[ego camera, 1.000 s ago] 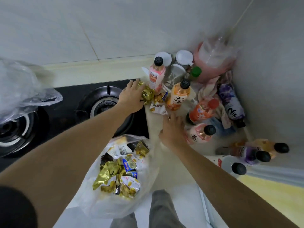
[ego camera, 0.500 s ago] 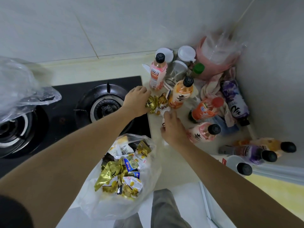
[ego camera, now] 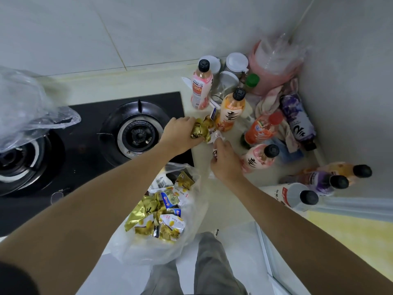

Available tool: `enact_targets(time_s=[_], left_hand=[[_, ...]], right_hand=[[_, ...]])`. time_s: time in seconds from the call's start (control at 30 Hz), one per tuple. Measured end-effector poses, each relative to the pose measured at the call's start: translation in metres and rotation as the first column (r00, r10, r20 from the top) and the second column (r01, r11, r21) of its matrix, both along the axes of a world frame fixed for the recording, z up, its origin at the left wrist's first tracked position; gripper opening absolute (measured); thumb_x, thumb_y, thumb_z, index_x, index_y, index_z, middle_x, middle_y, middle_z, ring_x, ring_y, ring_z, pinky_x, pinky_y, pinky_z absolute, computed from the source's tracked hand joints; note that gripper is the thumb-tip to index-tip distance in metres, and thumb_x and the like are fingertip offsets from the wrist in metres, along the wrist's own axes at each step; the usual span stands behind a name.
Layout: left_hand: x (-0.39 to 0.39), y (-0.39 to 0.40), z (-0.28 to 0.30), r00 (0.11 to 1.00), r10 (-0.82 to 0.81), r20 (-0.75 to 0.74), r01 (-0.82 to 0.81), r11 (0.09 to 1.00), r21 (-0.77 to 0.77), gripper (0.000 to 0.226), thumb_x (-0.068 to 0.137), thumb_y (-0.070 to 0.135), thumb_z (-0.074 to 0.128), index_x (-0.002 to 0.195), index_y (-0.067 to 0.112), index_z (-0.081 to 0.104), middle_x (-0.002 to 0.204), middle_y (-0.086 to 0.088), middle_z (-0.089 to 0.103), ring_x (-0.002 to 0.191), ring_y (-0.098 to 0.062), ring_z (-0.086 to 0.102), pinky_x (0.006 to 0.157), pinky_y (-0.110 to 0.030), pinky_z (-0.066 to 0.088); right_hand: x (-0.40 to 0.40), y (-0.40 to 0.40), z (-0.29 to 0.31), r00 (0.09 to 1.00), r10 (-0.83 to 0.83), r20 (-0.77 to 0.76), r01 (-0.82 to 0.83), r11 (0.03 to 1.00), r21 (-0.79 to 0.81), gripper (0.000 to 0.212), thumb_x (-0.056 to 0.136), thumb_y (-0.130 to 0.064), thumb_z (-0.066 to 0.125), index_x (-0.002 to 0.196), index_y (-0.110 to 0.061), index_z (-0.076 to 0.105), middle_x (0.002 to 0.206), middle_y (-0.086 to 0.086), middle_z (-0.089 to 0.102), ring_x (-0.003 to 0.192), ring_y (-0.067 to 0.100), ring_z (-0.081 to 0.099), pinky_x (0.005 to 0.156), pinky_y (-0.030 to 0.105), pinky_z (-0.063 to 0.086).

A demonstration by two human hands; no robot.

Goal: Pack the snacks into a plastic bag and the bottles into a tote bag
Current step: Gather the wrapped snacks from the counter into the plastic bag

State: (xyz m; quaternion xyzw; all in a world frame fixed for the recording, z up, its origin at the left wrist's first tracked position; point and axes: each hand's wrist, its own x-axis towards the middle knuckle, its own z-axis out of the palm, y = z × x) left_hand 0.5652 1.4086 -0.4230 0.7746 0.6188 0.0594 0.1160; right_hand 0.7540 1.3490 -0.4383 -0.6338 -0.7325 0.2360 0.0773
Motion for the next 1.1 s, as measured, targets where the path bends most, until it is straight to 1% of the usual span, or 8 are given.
enact_targets(time_s=[0.13,0.33,0.43,0.53,0.63,0.73,0.9,1.1], left_hand=[[-0.01,-0.014,0.033,0.979,0.142,0.146,-0.148,0.989,0.028,0.05,0.084,0.062,0.063,0.101,0.016,0.059,0.094,-0.002,0.063,0.085,-0.025,0.062,0.073,-0.037,0.046],[-0.048,-0.082,0.083,0.888,0.426,0.171,-0.409,0.904,-0.128,0.053,0.079,0.07,0.066,0.081,0.018,0.058,0.069,0.006,0.058,0.07,-0.02,0.061,0.058,-0.034,0.044],[-0.063,-0.134,0.099,0.831,0.531,0.166,-0.491,0.84,-0.231,0.055,0.075,0.072,0.068,0.072,0.017,0.063,0.067,0.003,0.066,0.065,-0.019,0.065,0.058,-0.034,0.054],[-0.066,-0.185,0.104,0.798,0.592,0.114,-0.547,0.79,-0.275,0.063,0.069,0.076,0.068,0.066,0.014,0.061,0.063,0.001,0.065,0.061,-0.021,0.065,0.052,-0.032,0.052],[-0.061,-0.224,0.102,0.789,0.609,0.086,-0.561,0.77,-0.303,0.058,0.071,0.074,0.068,0.066,0.017,0.059,0.06,0.002,0.063,0.058,-0.018,0.062,0.046,-0.027,0.04],[-0.057,-0.246,0.094,0.789,0.61,0.07,-0.561,0.763,-0.32,0.052,0.081,0.063,0.066,0.06,0.017,0.055,0.06,-0.001,0.062,0.06,-0.017,0.058,0.044,-0.027,0.03],[-0.055,-0.252,0.086,0.824,0.563,0.056,-0.527,0.799,-0.29,0.026,0.091,0.029,0.055,0.069,0.015,0.06,0.065,-0.001,0.062,0.07,-0.026,0.066,0.045,-0.028,0.031],[-0.056,-0.255,0.082,0.845,0.528,0.086,-0.495,0.833,-0.249,0.021,0.095,0.031,0.052,0.087,0.016,0.064,0.074,0.0,0.065,0.07,-0.022,0.06,0.054,-0.031,0.042]], right_hand=[[-0.007,-0.006,0.019,0.995,-0.028,-0.099,0.036,0.997,0.073,0.025,0.082,0.0,0.06,0.102,-0.01,0.048,0.103,0.009,0.052,0.086,0.026,0.052,0.064,0.032,0.03],[-0.039,-0.039,0.064,0.953,-0.034,-0.3,0.066,0.993,0.097,0.022,0.081,0.001,0.058,0.088,-0.015,0.044,0.089,0.001,0.05,0.077,0.02,0.047,0.063,0.036,0.036],[-0.061,-0.07,0.077,0.944,0.024,-0.33,0.003,0.997,0.08,0.024,0.084,-0.002,0.063,0.091,-0.019,0.048,0.091,0.002,0.053,0.079,0.021,0.052,0.068,0.037,0.042],[-0.079,-0.102,0.081,0.935,0.067,-0.348,-0.045,0.996,0.071,0.023,0.084,-0.003,0.066,0.092,-0.019,0.053,0.09,-0.002,0.052,0.079,0.019,0.054,0.07,0.036,0.046],[-0.089,-0.126,0.08,0.945,0.137,-0.298,-0.116,0.99,0.086,0.021,0.081,-0.001,0.069,0.089,-0.016,0.056,0.087,-0.004,0.049,0.079,0.018,0.051,0.067,0.033,0.04],[-0.091,-0.137,0.078,0.963,0.148,-0.226,-0.14,0.989,0.052,0.019,0.081,-0.001,0.068,0.087,-0.016,0.059,0.089,-0.003,0.052,0.08,0.021,0.054,0.069,0.033,0.044],[-0.086,-0.14,0.073,0.983,0.144,-0.112,-0.148,0.989,-0.028,0.016,0.083,-0.002,0.066,0.086,-0.018,0.062,0.09,-0.003,0.059,0.084,0.021,0.061,0.071,0.029,0.043],[-0.084,-0.146,0.07,0.979,0.17,-0.113,-0.172,0.985,-0.008,0.016,0.084,-0.009,0.07,0.086,-0.02,0.059,0.09,-0.004,0.058,0.079,0.019,0.061,0.073,0.034,0.051]])
